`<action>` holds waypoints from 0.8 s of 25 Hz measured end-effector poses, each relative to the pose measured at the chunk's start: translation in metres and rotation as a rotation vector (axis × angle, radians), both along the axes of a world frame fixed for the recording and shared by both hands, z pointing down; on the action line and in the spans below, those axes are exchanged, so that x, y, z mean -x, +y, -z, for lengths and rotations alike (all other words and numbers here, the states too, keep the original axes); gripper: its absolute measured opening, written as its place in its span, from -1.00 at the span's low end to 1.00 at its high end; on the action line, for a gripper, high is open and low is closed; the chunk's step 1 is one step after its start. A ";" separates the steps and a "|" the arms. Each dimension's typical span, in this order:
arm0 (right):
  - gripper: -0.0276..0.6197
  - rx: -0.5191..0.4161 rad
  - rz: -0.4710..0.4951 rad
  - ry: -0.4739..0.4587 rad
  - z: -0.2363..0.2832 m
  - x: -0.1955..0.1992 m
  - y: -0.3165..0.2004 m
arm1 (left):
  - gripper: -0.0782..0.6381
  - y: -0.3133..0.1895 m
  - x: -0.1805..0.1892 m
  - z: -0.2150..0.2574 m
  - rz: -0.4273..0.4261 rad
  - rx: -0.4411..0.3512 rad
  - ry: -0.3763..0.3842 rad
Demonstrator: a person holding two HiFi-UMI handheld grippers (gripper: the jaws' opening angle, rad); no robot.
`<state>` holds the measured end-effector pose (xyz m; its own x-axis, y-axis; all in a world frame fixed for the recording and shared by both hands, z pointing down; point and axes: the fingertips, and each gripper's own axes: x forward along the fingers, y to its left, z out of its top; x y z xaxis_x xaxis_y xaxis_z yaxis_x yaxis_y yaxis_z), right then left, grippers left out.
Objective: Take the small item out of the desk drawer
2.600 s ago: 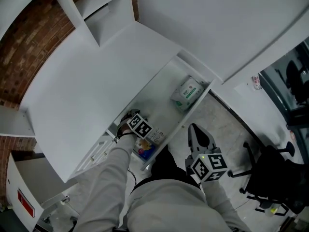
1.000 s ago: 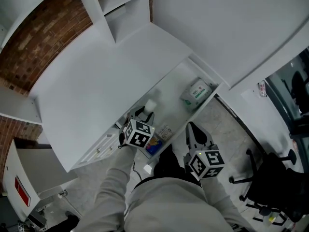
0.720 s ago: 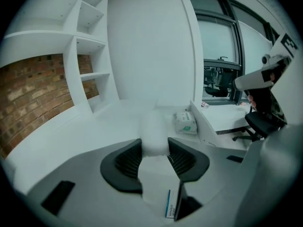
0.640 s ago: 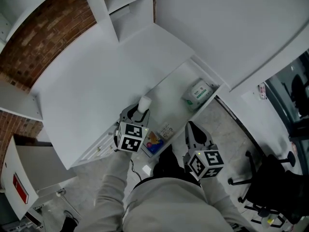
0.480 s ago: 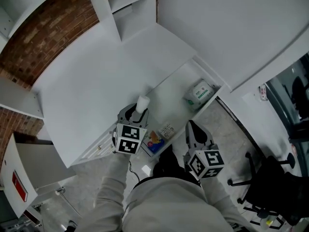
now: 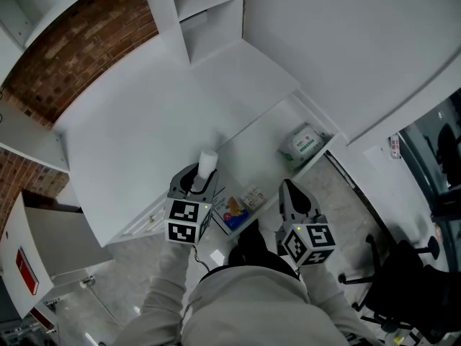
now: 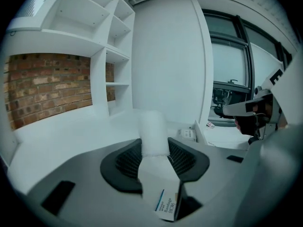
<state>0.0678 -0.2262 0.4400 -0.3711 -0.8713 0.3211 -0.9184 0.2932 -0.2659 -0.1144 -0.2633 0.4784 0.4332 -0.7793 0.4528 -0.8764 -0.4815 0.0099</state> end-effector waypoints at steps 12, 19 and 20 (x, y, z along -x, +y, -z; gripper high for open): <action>-0.83 -0.009 0.019 0.008 0.002 0.007 0.002 | -0.28 0.023 0.019 0.018 0.054 -0.044 0.018; -0.83 -0.014 0.032 0.016 0.004 0.012 0.003 | -0.28 0.033 0.036 0.023 0.106 -0.064 0.042; -0.83 -0.015 0.035 0.017 0.005 0.012 0.003 | -0.28 0.034 0.039 0.023 0.117 -0.065 0.046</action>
<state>0.0556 -0.2227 0.4354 -0.3960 -0.8626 0.3149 -0.9118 0.3289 -0.2457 -0.1535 -0.2292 0.4551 0.3566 -0.8527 0.3817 -0.9261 -0.3766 0.0240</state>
